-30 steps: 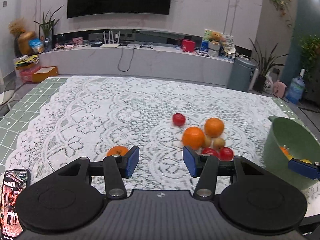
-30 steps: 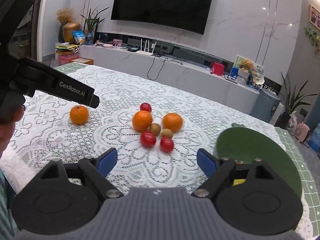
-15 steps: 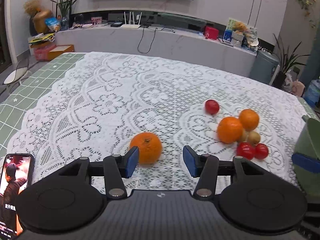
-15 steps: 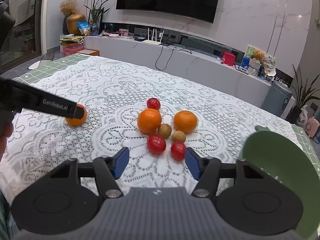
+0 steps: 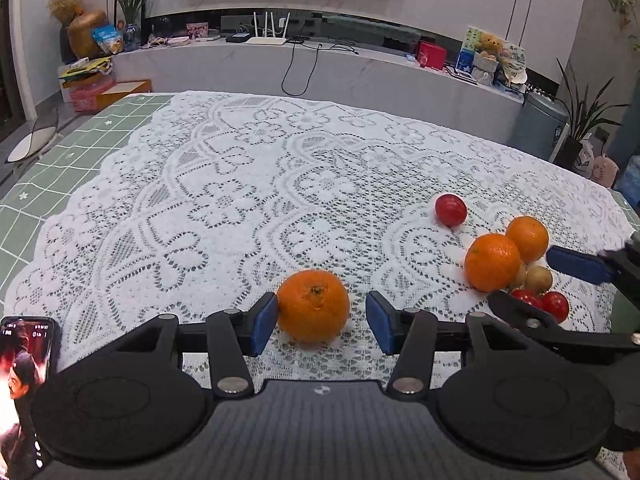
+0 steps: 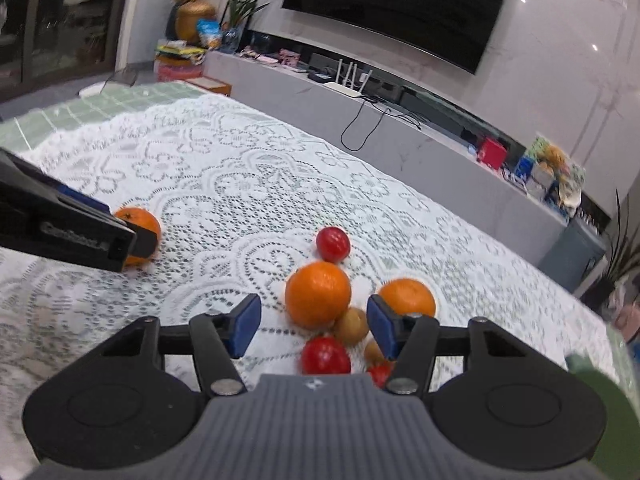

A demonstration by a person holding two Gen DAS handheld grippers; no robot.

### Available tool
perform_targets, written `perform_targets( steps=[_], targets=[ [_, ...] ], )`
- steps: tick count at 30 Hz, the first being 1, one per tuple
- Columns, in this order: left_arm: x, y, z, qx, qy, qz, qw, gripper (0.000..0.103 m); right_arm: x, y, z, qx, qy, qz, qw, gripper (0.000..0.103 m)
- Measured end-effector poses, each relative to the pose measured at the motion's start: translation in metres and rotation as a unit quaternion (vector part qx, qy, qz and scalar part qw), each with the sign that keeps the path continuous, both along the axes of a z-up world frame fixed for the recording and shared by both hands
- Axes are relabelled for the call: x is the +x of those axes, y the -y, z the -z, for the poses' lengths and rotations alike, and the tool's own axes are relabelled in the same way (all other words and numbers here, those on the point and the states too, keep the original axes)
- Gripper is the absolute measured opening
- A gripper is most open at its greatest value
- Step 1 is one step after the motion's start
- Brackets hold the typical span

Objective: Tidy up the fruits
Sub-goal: 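Grasp an orange with the left tool while the right tool grasps another orange, then carry both oranges over the green colander and open both tools to drop them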

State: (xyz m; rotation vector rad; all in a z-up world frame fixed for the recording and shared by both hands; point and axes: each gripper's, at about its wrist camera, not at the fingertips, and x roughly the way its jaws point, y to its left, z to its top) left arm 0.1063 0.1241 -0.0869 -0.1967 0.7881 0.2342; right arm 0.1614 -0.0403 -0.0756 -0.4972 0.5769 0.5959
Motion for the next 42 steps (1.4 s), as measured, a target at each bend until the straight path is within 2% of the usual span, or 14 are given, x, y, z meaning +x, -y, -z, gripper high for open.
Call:
perform_targets(
  steps=[3, 10, 14, 20, 24, 30, 36, 42],
  targets=[
    [0.001, -0.001, 0.001, 0.001, -0.001, 0.000, 1.0000, 0.055, 0.008, -0.008, 0.006, -0.015, 0.004, -0.006, 1.000, 0.055],
    [0.005, -0.006, 0.004, -0.002, -0.008, -0.003, 1.0000, 0.053, 0.016, -0.019, 0.016, -0.039, 0.006, -0.008, 0.999, 0.049],
    [0.006, -0.006, 0.005, -0.006, -0.014, -0.003, 0.9999, 0.050, 0.017, -0.021, 0.019, -0.049, 0.012, -0.008, 0.999, 0.043],
    [0.004, -0.006, 0.004, -0.013, -0.015, 0.000, 0.9998, 0.049, 0.015, -0.023, 0.017, -0.051, 0.016, -0.013, 0.998, 0.041],
    [0.000, 0.000, -0.003, -0.010, -0.008, 0.011, 0.9999, 0.049, 0.008, -0.022, 0.006, -0.042, 0.027, -0.018, 0.999, 0.040],
    [-0.006, 0.013, -0.017, -0.005, 0.002, 0.024, 0.9997, 0.049, -0.006, -0.006, -0.015, -0.007, 0.010, -0.007, 1.000, 0.040],
    [-0.013, 0.028, -0.033, -0.006, 0.014, 0.043, 0.9990, 0.049, -0.027, 0.027, -0.037, 0.042, -0.017, 0.023, 0.999, 0.040],
    [-0.019, 0.051, -0.050, -0.001, 0.029, 0.070, 0.9971, 0.049, -0.047, 0.065, -0.056, 0.070, -0.018, 0.049, 0.996, 0.040]
  ],
)
